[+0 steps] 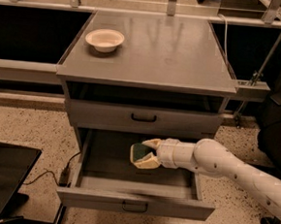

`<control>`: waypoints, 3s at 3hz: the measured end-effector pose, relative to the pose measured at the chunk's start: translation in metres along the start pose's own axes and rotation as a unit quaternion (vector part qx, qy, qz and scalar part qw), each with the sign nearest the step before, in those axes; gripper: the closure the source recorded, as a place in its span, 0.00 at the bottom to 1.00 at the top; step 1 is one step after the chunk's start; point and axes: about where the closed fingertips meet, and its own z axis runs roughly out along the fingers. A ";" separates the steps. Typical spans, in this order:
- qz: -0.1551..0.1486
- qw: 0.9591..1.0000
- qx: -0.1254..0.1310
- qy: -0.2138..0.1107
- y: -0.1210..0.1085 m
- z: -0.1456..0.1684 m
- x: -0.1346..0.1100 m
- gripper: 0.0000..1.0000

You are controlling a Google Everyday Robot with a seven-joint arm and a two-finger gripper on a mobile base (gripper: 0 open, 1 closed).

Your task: Place sponge into middle drawer

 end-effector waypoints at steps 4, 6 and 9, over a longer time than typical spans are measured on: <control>0.039 0.998 -0.011 0.049 0.014 0.068 0.112 1.00; 0.088 0.993 0.054 0.057 0.013 0.086 0.179 1.00; 0.088 0.993 0.062 0.056 0.009 0.087 0.179 0.54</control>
Offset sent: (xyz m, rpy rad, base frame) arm 0.0197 -0.0091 -0.0890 -0.0937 0.1101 -0.0395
